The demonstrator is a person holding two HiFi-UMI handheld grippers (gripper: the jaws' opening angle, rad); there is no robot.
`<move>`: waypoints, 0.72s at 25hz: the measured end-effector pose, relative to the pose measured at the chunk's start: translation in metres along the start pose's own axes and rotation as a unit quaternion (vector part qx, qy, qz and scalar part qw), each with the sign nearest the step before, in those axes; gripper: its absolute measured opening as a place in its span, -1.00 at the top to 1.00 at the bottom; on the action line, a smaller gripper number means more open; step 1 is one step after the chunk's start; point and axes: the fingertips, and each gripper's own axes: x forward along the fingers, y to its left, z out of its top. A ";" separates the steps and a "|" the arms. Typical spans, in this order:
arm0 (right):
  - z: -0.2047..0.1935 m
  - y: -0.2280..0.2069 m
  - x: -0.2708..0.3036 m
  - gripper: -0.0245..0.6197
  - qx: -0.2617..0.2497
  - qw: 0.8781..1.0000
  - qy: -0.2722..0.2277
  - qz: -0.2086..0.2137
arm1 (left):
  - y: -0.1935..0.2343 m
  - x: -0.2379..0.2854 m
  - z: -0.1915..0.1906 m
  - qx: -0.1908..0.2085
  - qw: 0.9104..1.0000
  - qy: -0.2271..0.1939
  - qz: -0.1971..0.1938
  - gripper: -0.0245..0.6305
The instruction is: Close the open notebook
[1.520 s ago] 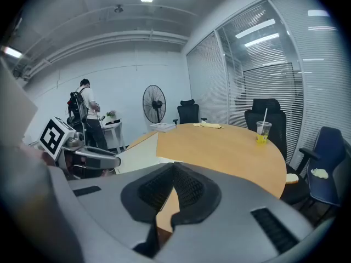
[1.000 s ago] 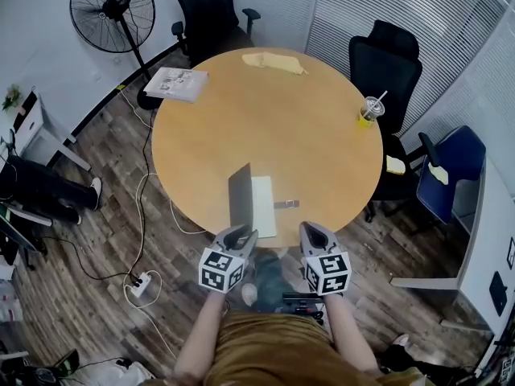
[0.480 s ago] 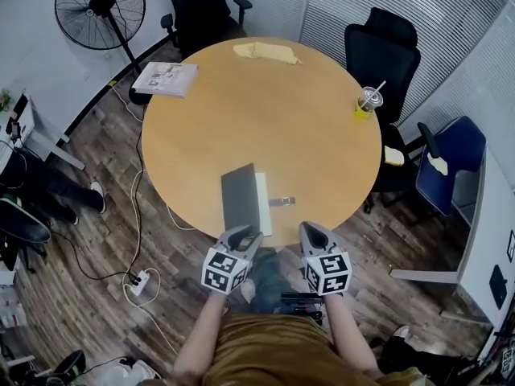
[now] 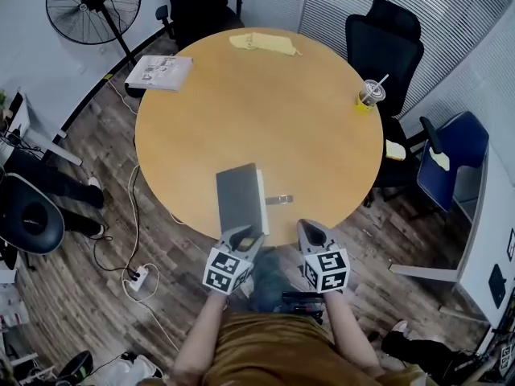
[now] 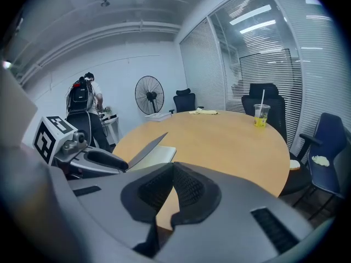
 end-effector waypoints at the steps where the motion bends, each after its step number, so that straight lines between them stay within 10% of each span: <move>1: -0.002 -0.002 0.001 0.89 0.001 1.000 0.003 0.000 | 0.000 0.002 -0.001 0.008 1.000 0.005 0.001 0.51; 18: -0.016 -0.018 0.012 0.89 0.003 1.000 0.026 -0.006 | -0.003 0.029 -0.025 0.060 0.996 0.067 -0.013 0.49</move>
